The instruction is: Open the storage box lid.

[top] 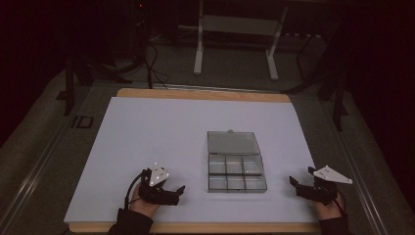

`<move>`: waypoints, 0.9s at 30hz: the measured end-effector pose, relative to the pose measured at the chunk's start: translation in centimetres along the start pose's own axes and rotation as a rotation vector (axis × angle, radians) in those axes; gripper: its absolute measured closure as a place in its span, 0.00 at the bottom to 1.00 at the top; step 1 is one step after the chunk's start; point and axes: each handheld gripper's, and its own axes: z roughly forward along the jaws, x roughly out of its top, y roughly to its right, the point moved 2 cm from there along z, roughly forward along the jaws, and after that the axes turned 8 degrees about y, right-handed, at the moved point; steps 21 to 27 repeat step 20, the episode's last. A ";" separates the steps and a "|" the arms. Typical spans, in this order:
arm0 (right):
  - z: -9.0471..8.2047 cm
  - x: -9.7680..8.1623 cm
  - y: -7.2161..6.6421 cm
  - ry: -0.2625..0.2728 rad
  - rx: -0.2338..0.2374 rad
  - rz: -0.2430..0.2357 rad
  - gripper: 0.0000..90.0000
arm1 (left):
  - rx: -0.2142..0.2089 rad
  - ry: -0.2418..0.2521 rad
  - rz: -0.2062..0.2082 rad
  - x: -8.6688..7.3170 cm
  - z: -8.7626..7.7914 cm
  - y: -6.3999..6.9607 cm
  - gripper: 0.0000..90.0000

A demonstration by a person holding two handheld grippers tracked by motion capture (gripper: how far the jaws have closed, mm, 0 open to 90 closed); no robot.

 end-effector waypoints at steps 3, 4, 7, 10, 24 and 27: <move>0.1 0.0 0.0 -0.001 -0.007 -0.005 0.16 | 0.003 0.003 -0.004 -0.1 -0.1 -0.1 0.03; 0.1 -0.1 0.0 -0.007 -0.008 -0.006 0.16 | 0.007 0.005 -0.005 -0.1 -0.1 -0.1 0.03; 0.1 -0.1 -0.2 -0.004 -0.026 -0.015 0.16 | 0.019 0.007 -0.005 -0.1 0.0 0.0 0.03; 0.0 -0.2 -0.1 0.012 -0.042 -0.010 0.16 | 0.024 0.012 0.003 -0.2 -0.1 0.1 0.03; -0.2 -0.3 0.3 0.037 -0.051 0.034 0.17 | 0.029 0.011 0.021 -0.2 0.0 0.3 0.03; -0.2 -0.3 0.3 0.037 -0.051 0.034 0.17 | 0.029 0.011 0.021 -0.2 0.0 0.3 0.03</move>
